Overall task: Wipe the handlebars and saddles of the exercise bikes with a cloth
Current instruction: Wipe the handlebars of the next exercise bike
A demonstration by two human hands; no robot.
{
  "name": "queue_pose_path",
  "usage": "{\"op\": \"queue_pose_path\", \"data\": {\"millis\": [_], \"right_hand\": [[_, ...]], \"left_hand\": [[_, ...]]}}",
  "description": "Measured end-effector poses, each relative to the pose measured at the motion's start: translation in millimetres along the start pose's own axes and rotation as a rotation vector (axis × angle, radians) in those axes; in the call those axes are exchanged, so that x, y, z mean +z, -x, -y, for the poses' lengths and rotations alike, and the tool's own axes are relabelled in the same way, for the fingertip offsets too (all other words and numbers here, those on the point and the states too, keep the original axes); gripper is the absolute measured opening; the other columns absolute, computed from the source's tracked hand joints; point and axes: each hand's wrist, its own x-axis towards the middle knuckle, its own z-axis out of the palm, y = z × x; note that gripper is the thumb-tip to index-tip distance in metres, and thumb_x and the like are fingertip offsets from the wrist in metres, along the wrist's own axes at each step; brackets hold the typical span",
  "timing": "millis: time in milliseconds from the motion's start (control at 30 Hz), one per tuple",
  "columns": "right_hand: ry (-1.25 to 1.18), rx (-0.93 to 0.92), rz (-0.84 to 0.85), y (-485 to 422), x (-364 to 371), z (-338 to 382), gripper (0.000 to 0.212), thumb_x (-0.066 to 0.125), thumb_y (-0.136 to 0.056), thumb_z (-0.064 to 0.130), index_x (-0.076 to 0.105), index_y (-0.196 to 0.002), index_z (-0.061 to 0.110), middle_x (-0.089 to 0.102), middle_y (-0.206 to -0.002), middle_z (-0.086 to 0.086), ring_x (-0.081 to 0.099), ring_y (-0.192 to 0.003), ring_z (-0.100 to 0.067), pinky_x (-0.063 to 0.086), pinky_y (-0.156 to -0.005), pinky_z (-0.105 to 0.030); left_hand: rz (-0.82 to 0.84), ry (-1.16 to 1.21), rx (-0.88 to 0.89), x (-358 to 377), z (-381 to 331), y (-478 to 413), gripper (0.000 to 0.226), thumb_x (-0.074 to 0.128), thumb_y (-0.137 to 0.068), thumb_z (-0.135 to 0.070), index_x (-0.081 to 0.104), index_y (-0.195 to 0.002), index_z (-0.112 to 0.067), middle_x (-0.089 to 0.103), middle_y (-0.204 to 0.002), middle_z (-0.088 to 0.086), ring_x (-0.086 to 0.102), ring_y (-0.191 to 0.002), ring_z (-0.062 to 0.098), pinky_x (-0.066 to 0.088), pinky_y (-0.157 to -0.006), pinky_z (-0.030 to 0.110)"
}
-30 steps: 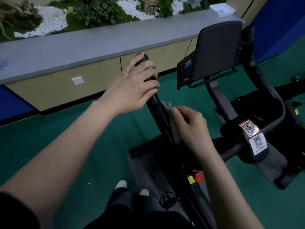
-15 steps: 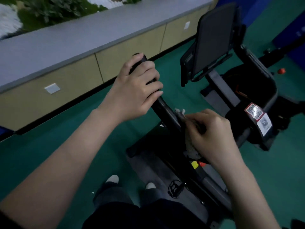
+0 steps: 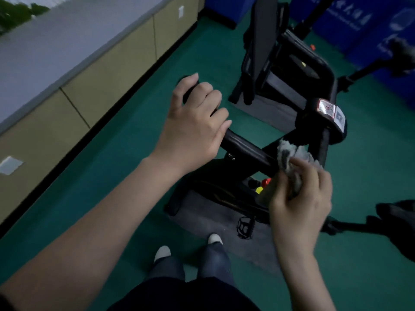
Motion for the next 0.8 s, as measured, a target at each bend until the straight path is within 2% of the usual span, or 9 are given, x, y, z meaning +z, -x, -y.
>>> {"op": "queue_pose_path", "data": {"millis": [67, 133, 233, 300, 400, 467, 600, 733, 800], "right_hand": [[-0.090, 0.120, -0.164, 18.5, 16.6, 7.2, 0.024, 0.063, -0.086, -0.001, 0.061, -0.109, -0.004, 0.055, -0.101, -0.021, 0.057, -0.094, -0.034, 0.046, -0.085, -0.035], [-0.184, 0.211, -0.280, 33.1, 33.9, 19.1, 0.025, 0.063, -0.086, 0.000, 0.058, -0.109, -0.006, 0.054, -0.100, -0.020, 0.056, -0.091, -0.030, 0.046, -0.082, -0.033], [-0.345, 0.289, -0.362, 44.6, 60.1, 44.4, 0.025, 0.064, -0.084, -0.001, 0.056, -0.108, -0.006, 0.054, -0.098, -0.011, 0.055, -0.091, -0.025, 0.047, -0.080, -0.030], [-0.442, 0.328, -0.402, 45.2, 74.5, 60.9, 0.026, 0.066, -0.084, -0.001, 0.056, -0.107, -0.005, 0.053, -0.098, -0.004, 0.055, -0.091, -0.015, 0.045, -0.081, -0.019], [-0.479, 0.299, -0.423, 44.7, 91.7, 78.5, 0.024, 0.067, -0.083, -0.003, 0.058, -0.105, -0.006, 0.052, -0.095, -0.003, 0.051, -0.089, -0.002, 0.043, -0.080, -0.014], [-0.480, 0.239, -0.407, 44.3, 99.8, 89.4, 0.022, 0.066, -0.082, -0.005, 0.060, -0.104, -0.007, 0.054, -0.093, -0.008, 0.051, -0.088, -0.005, 0.046, -0.080, -0.018], [-0.462, 0.193, -0.422, 40.4, 104.4, 94.0, 0.020, 0.067, -0.082, -0.007, 0.064, -0.101, -0.006, 0.053, -0.090, -0.008, 0.050, -0.083, -0.002, 0.042, -0.077, -0.011], [-0.390, 0.256, -0.492, 41.0, 89.5, 71.0, 0.015, 0.066, -0.084, -0.004, 0.064, -0.098, -0.007, 0.057, -0.089, -0.016, 0.054, -0.085, -0.016, 0.050, -0.075, -0.028], [-0.372, 0.257, -0.523, 38.8, 87.5, 67.5, 0.015, 0.065, -0.084, -0.004, 0.064, -0.099, -0.007, 0.055, -0.089, -0.016, 0.052, -0.084, -0.013, 0.047, -0.074, -0.021]], "left_hand": [[0.009, 0.022, 0.004, -0.8, 1.5, -0.2, 0.028, 0.048, -0.094, -0.029, 0.068, -0.083, -0.012, 0.062, -0.091, 0.004, 0.057, -0.103, 0.028, 0.016, -0.109, 0.041], [0.025, 0.029, 0.011, -2.1, 2.1, 0.3, 0.029, 0.047, -0.095, -0.028, 0.068, -0.085, -0.012, 0.061, -0.092, 0.004, 0.057, -0.104, 0.028, 0.016, -0.109, 0.041], [0.044, 0.030, 0.025, -3.1, 3.8, 0.9, 0.031, 0.044, -0.097, -0.029, 0.068, -0.087, -0.012, 0.061, -0.094, 0.004, 0.055, -0.107, 0.028, 0.014, -0.109, 0.041], [0.053, 0.023, 0.042, -3.4, 6.5, 1.7, 0.032, 0.041, -0.098, -0.029, 0.068, -0.090, -0.013, 0.061, -0.096, 0.004, 0.054, -0.109, 0.027, 0.012, -0.110, 0.040], [0.054, 0.020, 0.086, -3.4, 11.8, 1.2, 0.032, 0.040, -0.099, -0.027, 0.068, -0.094, -0.013, 0.062, -0.098, 0.003, 0.053, -0.111, 0.026, 0.010, -0.109, 0.038], [0.055, 0.023, 0.103, -4.2, 14.4, 0.4, 0.031, 0.040, -0.098, -0.025, 0.069, -0.095, -0.013, 0.062, -0.098, 0.003, 0.053, -0.111, 0.026, 0.009, -0.109, 0.037], [0.068, 0.027, 0.108, -5.6, 15.4, 1.1, 0.034, 0.037, -0.099, -0.024, 0.068, -0.098, -0.011, 0.062, -0.099, 0.005, 0.052, -0.113, 0.028, 0.008, -0.108, 0.037], [0.075, 0.020, 0.099, -7.4, 13.9, 1.5, 0.036, 0.035, -0.099, -0.026, 0.068, -0.100, -0.011, 0.061, -0.100, 0.006, 0.051, -0.114, 0.029, 0.007, -0.108, 0.036], [0.079, 0.016, 0.092, -7.3, 12.5, 1.5, 0.037, 0.034, -0.100, -0.027, 0.068, -0.101, -0.012, 0.061, -0.100, 0.005, 0.050, -0.115, 0.028, 0.006, -0.108, 0.036]]}}
